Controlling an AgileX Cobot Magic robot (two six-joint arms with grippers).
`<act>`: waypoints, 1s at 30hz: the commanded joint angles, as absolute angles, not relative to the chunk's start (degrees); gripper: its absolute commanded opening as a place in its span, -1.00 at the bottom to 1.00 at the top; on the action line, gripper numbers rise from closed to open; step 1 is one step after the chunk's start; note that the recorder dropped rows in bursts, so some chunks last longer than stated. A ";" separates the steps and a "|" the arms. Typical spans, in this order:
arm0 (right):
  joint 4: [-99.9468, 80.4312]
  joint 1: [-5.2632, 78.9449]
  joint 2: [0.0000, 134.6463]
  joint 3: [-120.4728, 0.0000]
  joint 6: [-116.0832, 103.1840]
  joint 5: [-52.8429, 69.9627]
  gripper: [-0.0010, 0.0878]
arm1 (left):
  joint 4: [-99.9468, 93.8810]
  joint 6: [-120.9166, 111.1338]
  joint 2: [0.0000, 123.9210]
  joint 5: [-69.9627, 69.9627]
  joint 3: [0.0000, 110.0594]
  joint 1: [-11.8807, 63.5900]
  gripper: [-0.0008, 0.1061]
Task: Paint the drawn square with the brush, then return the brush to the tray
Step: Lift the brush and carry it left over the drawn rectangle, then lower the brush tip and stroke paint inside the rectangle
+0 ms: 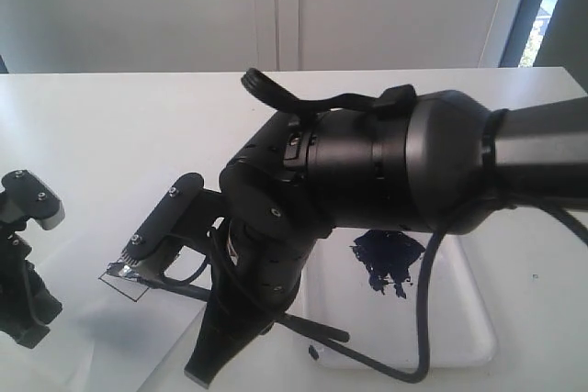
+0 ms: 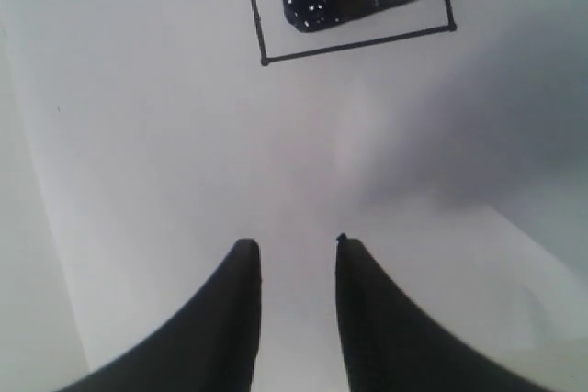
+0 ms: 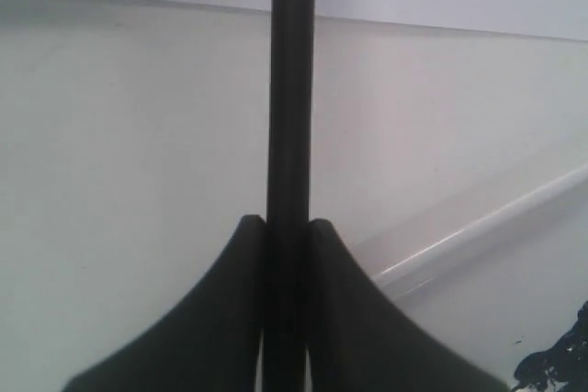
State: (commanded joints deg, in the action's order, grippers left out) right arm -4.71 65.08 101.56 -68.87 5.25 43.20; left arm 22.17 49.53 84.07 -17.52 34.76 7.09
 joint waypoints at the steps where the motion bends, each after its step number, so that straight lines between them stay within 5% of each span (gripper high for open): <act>1: -4.71 65.08 101.56 -68.87 5.25 43.08 -0.98 | 22.17 49.53 84.17 -17.53 34.76 7.09 -0.34; 30: -4.42 65.08 101.56 -68.87 5.25 42.93 -0.98 | 18.83 48.40 87.97 -14.94 34.76 7.58 -0.34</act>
